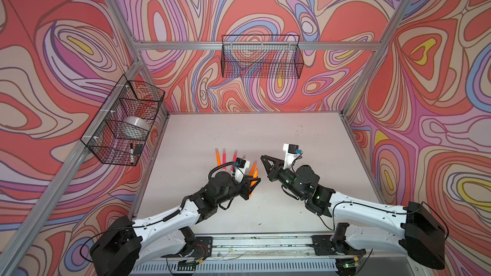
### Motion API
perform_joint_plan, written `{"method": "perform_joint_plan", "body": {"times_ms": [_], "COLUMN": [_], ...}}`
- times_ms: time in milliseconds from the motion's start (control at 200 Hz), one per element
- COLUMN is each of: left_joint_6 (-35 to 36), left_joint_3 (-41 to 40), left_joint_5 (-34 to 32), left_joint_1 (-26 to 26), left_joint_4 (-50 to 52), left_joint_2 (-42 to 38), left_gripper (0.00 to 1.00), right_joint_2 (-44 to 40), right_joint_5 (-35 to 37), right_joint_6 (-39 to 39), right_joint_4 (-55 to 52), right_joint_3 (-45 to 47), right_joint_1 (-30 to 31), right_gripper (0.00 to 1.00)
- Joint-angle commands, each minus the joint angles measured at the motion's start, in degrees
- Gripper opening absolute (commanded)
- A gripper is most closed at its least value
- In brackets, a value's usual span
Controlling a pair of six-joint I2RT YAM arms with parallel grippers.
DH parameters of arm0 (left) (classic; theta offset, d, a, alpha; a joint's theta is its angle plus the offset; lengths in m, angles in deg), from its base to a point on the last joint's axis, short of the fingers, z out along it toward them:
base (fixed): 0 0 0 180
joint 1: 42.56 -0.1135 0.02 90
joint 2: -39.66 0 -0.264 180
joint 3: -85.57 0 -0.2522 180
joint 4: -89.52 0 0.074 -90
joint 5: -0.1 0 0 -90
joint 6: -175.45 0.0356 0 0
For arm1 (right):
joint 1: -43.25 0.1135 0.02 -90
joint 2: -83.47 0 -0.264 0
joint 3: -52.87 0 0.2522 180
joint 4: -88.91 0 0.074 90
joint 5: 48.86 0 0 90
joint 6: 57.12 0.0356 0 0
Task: Insert pens into pen caps
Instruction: Put on the pen cap to the pen.
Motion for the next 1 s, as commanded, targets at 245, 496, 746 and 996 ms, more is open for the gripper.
{"method": "perform_joint_plan", "body": {"times_ms": [245, 496, 746, 996], "left_joint_6": [-2.5, -2.5, -2.3, -2.2], "left_joint_3": [1.7, 1.5, 1.5, 1.5], "left_joint_5": [0.3, 0.2, -0.1, -0.7], "left_joint_1": [0.4, 0.3, 0.4, 0.3], "left_joint_4": [-2.3, -2.5, -2.5, -2.8], "left_joint_2": [-0.6, -0.4, -0.5, -0.3], "left_gripper": [0.00, 0.00, 0.00, 0.00], "right_joint_2": [4.1, 5.4, 7.4, 7.9], "right_joint_5": [0.5, 2.4, 1.1, 0.1], "right_joint_6": [1.0, 0.3, 1.7, 3.3], "right_joint_4": [5.3, 2.3, 3.9, 6.0], "right_joint_3": [0.4, -2.8, -2.9, -1.3], "right_joint_1": [1.1, 1.1, 1.1, 2.1], "right_gripper": [0.04, 0.04, 0.04, 0.03]}}
